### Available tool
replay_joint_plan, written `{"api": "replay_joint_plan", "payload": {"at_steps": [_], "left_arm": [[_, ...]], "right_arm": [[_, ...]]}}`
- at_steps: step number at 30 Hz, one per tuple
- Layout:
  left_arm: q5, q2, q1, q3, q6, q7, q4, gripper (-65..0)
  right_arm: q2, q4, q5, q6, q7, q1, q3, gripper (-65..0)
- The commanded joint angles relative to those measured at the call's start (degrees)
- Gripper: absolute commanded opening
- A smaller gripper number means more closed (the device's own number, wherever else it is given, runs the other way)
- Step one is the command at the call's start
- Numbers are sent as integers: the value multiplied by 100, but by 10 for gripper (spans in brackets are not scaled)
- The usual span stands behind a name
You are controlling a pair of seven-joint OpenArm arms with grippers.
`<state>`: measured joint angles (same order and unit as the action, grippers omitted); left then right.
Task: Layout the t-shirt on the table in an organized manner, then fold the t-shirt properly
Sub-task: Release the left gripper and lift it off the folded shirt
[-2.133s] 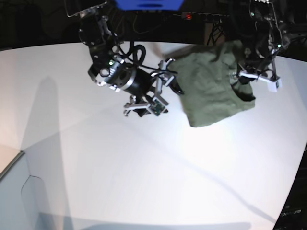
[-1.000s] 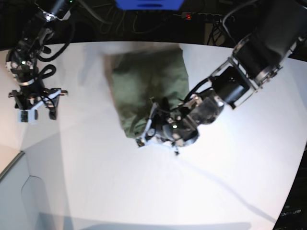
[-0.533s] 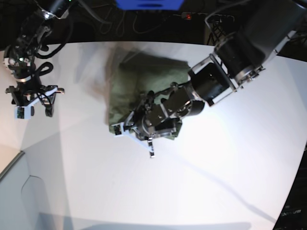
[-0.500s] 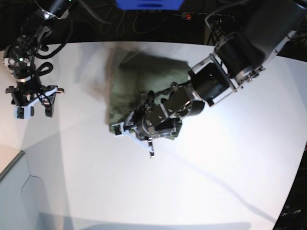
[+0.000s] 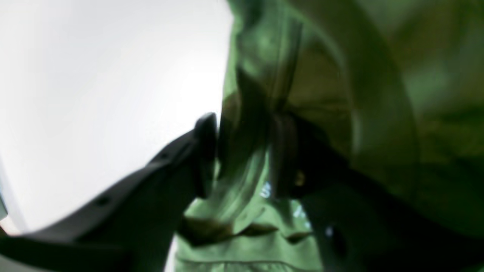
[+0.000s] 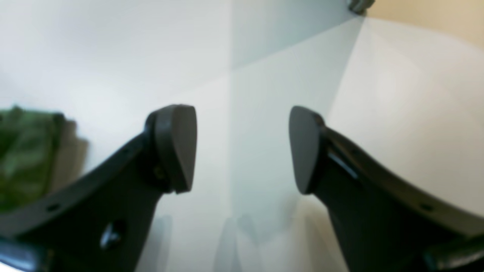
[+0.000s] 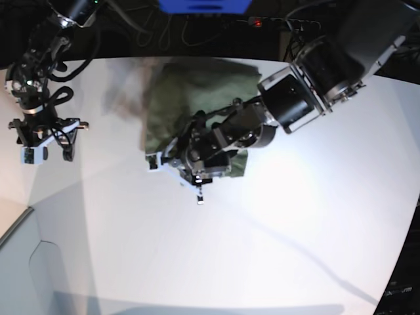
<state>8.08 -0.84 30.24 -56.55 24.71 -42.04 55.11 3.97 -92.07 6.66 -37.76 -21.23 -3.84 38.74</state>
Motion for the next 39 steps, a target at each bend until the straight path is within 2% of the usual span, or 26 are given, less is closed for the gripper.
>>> {"api": "replay_joint_plan", "payload": {"at_steps": [1, 5, 15, 22, 29, 31, 33, 37, 39], "left_arm": [[14, 36, 128, 16, 30, -117, 172, -377], [14, 27, 137, 16, 13, -187, 269, -350], [14, -96, 216, 25, -5, -187, 278, -349], [14, -52, 224, 834, 4, -169, 287, -348], [14, -96, 260, 921, 4, -187, 366, -347], [14, -237, 286, 1185, -5, -205, 612, -347], [14, -395, 268, 1625, -5, -205, 999, -350], [14, -615, -180, 2935, -5, -240, 1843, -353], [14, -703, -514, 3691, -5, -451, 2405, -354]], "right_arm": [[-14, -89, -90, -18, 141, 45, -54, -266], [12, -98, -90, -18, 141, 28, -151, -266], [12, -98, -90, -18, 132, 10, -213, -266], [100, -98, -81, -18, 132, 10, -213, -267], [118, -116, -72, -26, 132, 10, -213, -269], [126, -116, -72, -26, 132, 10, -221, -298], [135, -116, -81, -26, 132, 10, -318, -357], [135, -204, -81, -26, 167, -236, -916, -531], [135, -406, -99, -26, 167, -421, -1215, -620]]}}
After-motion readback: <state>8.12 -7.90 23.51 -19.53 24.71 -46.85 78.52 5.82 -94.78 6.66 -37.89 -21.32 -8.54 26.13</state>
